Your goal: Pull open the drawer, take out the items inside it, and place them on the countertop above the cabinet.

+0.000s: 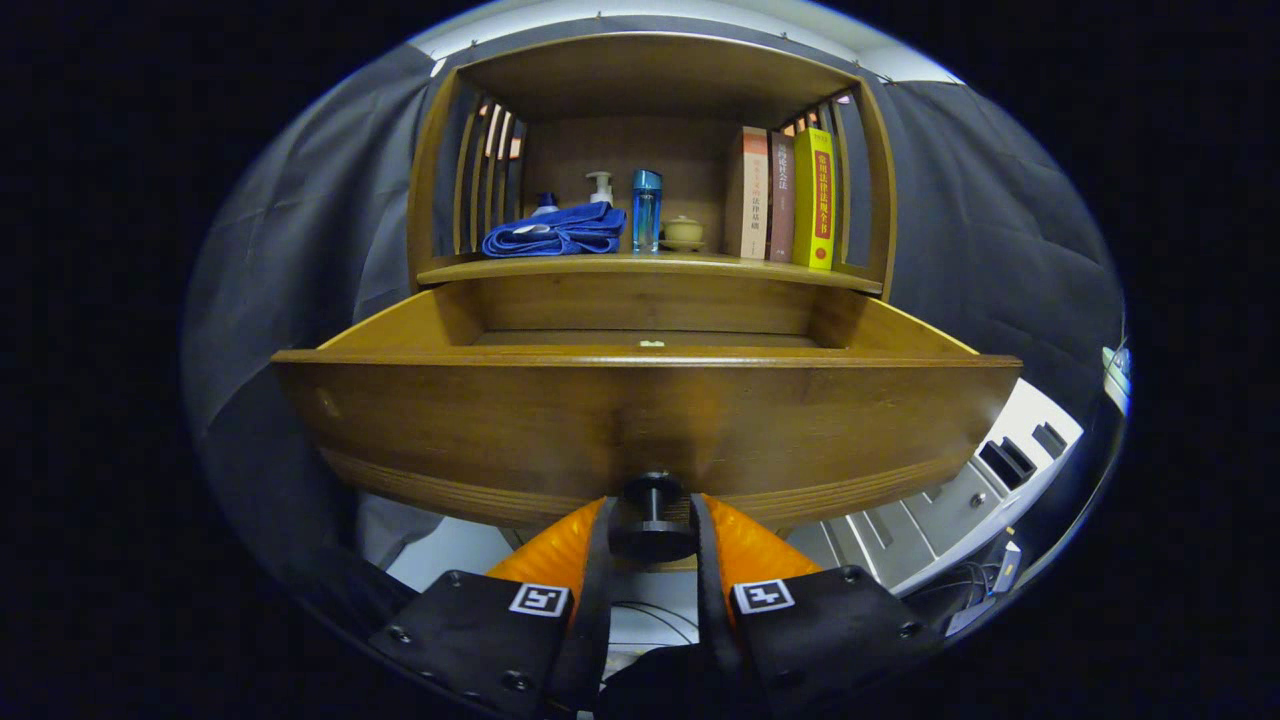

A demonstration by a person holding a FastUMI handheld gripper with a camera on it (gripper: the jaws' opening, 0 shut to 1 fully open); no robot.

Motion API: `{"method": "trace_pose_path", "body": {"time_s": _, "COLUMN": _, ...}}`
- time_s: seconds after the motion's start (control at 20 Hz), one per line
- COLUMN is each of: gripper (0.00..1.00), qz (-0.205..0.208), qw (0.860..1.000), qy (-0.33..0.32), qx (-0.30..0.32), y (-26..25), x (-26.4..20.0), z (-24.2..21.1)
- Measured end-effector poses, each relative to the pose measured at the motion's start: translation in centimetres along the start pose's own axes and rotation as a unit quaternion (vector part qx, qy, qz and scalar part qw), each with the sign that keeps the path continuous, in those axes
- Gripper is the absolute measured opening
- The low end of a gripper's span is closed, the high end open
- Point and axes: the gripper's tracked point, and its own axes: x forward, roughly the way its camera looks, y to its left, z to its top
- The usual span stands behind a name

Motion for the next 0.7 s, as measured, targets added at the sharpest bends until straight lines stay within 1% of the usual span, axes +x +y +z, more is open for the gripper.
{"method": "trace_pose_path", "body": {"time_s": 0.1, "gripper": 0.51, "qz": -0.005, "qw": 1.0, "qy": 0.016, "qx": 0.018, "y": -0.1, "x": -0.2, "z": 0.2}}
{"method": "trace_pose_path", "body": {"time_s": 0.2, "gripper": 0.56, "qz": -0.007, "qw": 0.999, "qy": 0.011, "qx": 0.037, "y": 0.2, "x": -0.5, "z": 1.9}}
{"method": "trace_pose_path", "body": {"time_s": 0.3, "gripper": 0.72, "qz": -0.001, "qw": 0.999, "qy": -0.005, "qx": 0.038, "y": 0.6, "x": -1.2, "z": 4.5}}
{"method": "trace_pose_path", "body": {"time_s": 0.4, "gripper": 0.88, "qz": -0.009, "qw": 0.999, "qy": -0.026, "qx": 0.021, "y": 0.1, "x": -1.8, "z": 7.3}}
{"method": "trace_pose_path", "body": {"time_s": 0.45, "gripper": 0.9, "qz": -0.009, "qw": 0.999, "qy": -0.038, "qx": 0.017, "y": 0.1, "x": -2.6, "z": 8.5}}
{"method": "trace_pose_path", "body": {"time_s": 0.55, "gripper": 0.98, "qz": -0.005, "qw": 0.998, "qy": -0.057, "qx": 0.013, "y": 0.4, "x": -3.5, "z": 11.1}}
{"method": "trace_pose_path", "body": {"time_s": 0.7, "gripper": 0.98, "qz": 0.0, "qw": 0.996, "qy": -0.082, "qx": 0.022, "y": 0.4, "x": -3.6, "z": 14.6}}
